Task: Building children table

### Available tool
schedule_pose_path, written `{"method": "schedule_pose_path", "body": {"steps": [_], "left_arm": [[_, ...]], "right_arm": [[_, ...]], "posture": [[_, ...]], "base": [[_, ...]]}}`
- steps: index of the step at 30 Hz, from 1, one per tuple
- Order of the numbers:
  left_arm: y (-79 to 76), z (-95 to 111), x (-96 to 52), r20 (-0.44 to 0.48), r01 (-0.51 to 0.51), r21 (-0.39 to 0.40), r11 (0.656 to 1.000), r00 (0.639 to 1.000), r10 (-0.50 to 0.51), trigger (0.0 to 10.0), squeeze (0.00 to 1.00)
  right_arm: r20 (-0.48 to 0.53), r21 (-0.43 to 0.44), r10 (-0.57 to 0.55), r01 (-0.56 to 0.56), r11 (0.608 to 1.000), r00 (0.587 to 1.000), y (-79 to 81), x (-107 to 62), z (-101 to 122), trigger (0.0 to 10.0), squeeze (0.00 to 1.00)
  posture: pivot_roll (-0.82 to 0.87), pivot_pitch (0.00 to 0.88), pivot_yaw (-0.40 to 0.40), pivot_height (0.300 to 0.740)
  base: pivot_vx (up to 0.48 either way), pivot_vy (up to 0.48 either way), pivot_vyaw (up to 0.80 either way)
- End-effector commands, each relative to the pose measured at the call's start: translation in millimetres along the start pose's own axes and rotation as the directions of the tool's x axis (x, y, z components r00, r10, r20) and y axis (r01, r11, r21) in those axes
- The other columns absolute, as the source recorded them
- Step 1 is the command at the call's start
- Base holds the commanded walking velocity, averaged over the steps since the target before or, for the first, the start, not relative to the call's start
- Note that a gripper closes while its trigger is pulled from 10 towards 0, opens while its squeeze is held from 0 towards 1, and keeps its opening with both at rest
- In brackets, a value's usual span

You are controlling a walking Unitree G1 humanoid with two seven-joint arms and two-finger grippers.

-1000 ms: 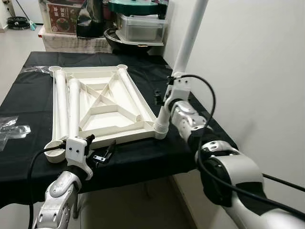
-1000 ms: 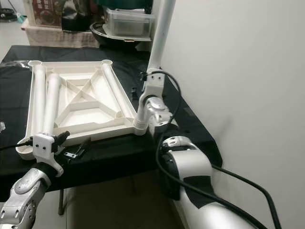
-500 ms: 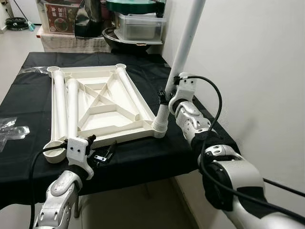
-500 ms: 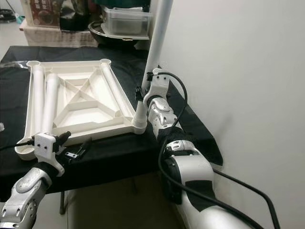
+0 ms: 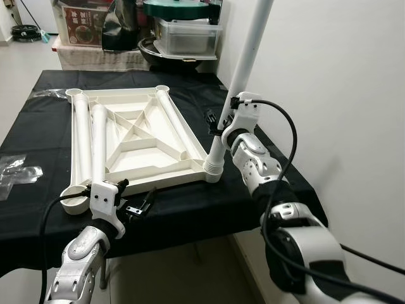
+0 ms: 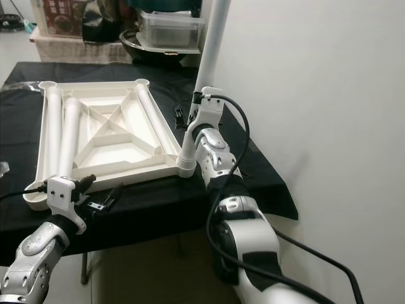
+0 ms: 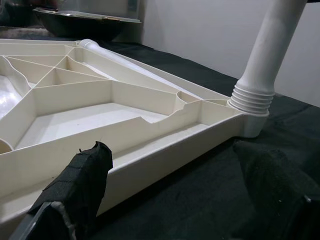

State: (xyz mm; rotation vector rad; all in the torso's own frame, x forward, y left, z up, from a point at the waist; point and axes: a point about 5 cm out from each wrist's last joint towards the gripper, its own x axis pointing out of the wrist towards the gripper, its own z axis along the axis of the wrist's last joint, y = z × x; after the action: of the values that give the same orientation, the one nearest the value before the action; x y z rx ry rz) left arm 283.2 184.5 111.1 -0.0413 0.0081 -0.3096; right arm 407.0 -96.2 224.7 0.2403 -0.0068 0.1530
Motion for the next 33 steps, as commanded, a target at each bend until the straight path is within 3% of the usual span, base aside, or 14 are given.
{"method": "schedule_pose_path", "body": {"steps": [1, 9, 12, 21, 28, 33], "left_arm": [[-1.9, -3, 1.0, -0.014, 0.013, 0.010, 1.000, 1.000, -0.013, 10.0, 0.00], [-1.4, -4, 0.3, -0.016, 0.015, 0.009, 1.000, 1.000, -0.015, 10.0, 0.00], [-2.6, -5, -1.0, -0.023, 0.019, 0.005, 1.000, 1.000, -0.019, 10.0, 0.00], [-2.2, -6, -0.9, -0.025, 0.023, 0.002, 1.000, 0.999, -0.023, 10.0, 0.00], [-0.6, -3, -2.0, -0.008, -0.004, 0.004, 1.000, 1.000, 0.004, 10.0, 0.00], [-4.8, 5, -8.4, 0.057, -0.043, 0.012, 0.999, 0.997, 0.043, 10.0, 0.00]], "right_arm": [[-0.018, -0.010, -0.008, 0.008, 1.000, 1.000, -5.3, -3.3, -2, 10.0, 0.00], [-0.015, -0.006, 0.002, -0.002, 1.000, 1.000, -7.8, -12.7, 0, 10.0, 0.00], [-0.020, 0.003, 0.046, -0.045, 0.999, 0.999, -10.6, -30.7, -4, 10.0, 0.00], [-0.045, -0.008, 0.112, -0.112, 0.994, 0.993, -13.7, -52.1, -7, 10.0, 0.00], [-0.075, -0.086, 0.086, -0.092, 0.992, 0.994, -27.0, -66.2, -13, 10.0, 0.00], [-0.084, -0.125, 0.076, -0.086, 0.988, 0.994, -35.0, -82.9, -28, 10.0, 0.00]], "posture": [[0.04, 0.000, -0.113, 0.740], [0.02, 0.000, -0.107, 0.740], [0.01, 0.000, -0.095, 0.740], [0.00, 0.000, -0.092, 0.740], [-0.01, 0.000, -0.100, 0.740], [0.00, 0.000, -0.106, 0.740]], "base": [[0.000, 0.000, 0.00], [0.000, 0.000, 0.00], [0.000, 0.000, 0.00], [0.000, 0.000, 0.00], [0.000, 0.000, 0.00], [0.000, 0.000, 0.00]]}}
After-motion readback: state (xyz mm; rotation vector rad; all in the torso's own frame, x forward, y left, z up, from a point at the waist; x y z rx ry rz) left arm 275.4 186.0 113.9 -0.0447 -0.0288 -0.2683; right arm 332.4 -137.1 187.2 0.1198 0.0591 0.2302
